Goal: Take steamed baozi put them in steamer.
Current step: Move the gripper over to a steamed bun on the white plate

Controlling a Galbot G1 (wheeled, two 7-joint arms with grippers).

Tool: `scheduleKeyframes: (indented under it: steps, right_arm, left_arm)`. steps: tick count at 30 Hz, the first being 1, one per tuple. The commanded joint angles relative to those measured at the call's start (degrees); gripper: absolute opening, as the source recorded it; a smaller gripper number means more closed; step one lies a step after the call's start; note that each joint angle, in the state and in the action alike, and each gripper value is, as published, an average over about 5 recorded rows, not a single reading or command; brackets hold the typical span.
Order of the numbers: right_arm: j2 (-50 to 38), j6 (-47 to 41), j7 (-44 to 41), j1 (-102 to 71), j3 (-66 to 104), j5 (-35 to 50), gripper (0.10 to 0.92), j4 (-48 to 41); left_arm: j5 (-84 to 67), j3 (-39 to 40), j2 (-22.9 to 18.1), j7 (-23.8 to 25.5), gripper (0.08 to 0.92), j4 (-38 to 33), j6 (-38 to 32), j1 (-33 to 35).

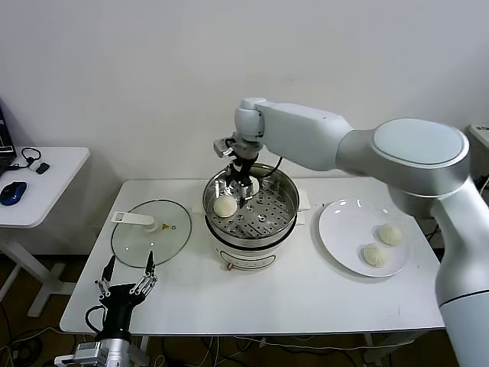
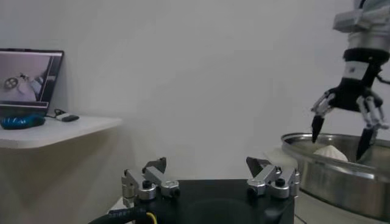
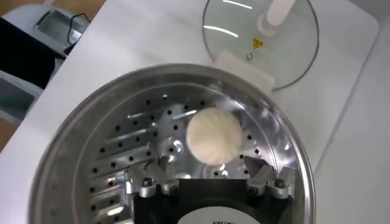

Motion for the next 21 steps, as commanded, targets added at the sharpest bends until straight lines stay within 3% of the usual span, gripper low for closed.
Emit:
scheduleKeyframes:
  steps: [1, 8, 21]
  right_arm:
    - [-9.64, -0.87, 0.51, 5.53, -1.21, 1.61, 0.823, 10.87]
    - [-16.13, -1.81, 0.98, 8.32, -1.42, 2.51, 0.823, 16.01]
    - [-36.97, 0.30, -0.12, 16.02, -8.56, 0.55, 0.823, 27.82]
  left_arm:
    - [-0.08, -0.12, 0.08, -0.06, 0.823, 0.07, -0.27, 0.37]
    - [-0.05, 0.03, 0.08, -0.14, 0.823, -0.28, -0.33, 0.75]
    - [-0.23, 0.52, -0.03, -0.57, 0.823, -0.20, -0.24, 0.85]
